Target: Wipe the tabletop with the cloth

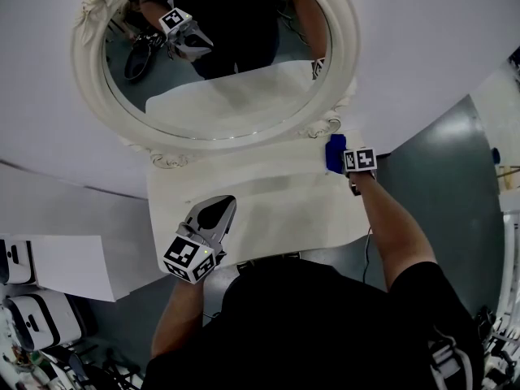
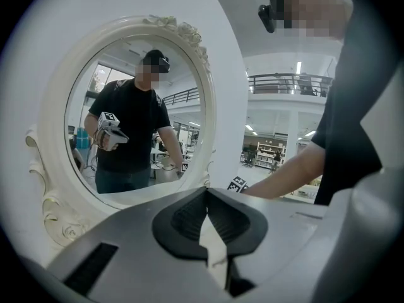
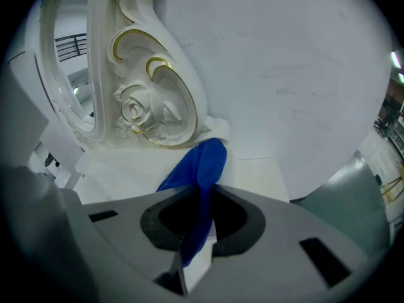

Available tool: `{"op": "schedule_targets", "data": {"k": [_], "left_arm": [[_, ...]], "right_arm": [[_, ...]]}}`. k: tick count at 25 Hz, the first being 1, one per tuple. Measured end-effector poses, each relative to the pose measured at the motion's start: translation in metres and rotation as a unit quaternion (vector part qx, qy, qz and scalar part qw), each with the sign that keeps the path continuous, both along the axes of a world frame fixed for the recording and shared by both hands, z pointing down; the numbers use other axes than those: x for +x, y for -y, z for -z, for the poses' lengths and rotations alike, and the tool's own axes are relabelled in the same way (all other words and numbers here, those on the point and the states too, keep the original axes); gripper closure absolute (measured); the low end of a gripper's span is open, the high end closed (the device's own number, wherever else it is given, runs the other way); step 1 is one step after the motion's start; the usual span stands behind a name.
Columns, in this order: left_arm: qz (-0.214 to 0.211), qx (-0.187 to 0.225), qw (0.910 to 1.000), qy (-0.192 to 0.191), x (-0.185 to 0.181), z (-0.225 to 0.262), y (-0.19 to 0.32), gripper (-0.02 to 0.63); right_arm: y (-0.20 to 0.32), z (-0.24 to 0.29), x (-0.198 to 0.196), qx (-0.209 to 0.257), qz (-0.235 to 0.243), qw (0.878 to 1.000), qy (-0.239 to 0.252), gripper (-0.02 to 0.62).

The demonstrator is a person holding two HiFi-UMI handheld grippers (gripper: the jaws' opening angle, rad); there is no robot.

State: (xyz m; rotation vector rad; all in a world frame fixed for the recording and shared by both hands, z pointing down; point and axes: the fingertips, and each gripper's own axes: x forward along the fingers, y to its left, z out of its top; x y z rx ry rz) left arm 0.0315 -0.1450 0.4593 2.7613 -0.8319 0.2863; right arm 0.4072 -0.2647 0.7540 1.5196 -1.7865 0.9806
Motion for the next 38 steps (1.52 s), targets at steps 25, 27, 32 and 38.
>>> {"op": "schedule_targets", "data": {"k": [25, 27, 32, 38], "left_arm": [[-0.018, 0.019, 0.9996, -0.01, -0.036, 0.025, -0.039, 0.595], [-0.02, 0.022, 0.9995, -0.009, -0.041, 0.027, -0.045, 0.595], [-0.021, 0.028, 0.9994, -0.008, -0.052, 0.032, -0.057, 0.595], [-0.02, 0.033, 0.9992, -0.006, -0.067, 0.036, -0.067, 0.595]], "right_arm": [[-0.039, 0.132, -0.081, 0.136, 0.025, 0.989, 0.049, 0.555], [-0.047, 0.152, -0.095, 0.157, 0.04, 0.986, 0.049, 0.555], [-0.069, 0.203, -0.131, 0.211, 0.079, 0.973, 0.042, 0.555], [-0.095, 0.248, -0.169, 0.266, 0.105, 0.957, 0.043, 0.555]]}}
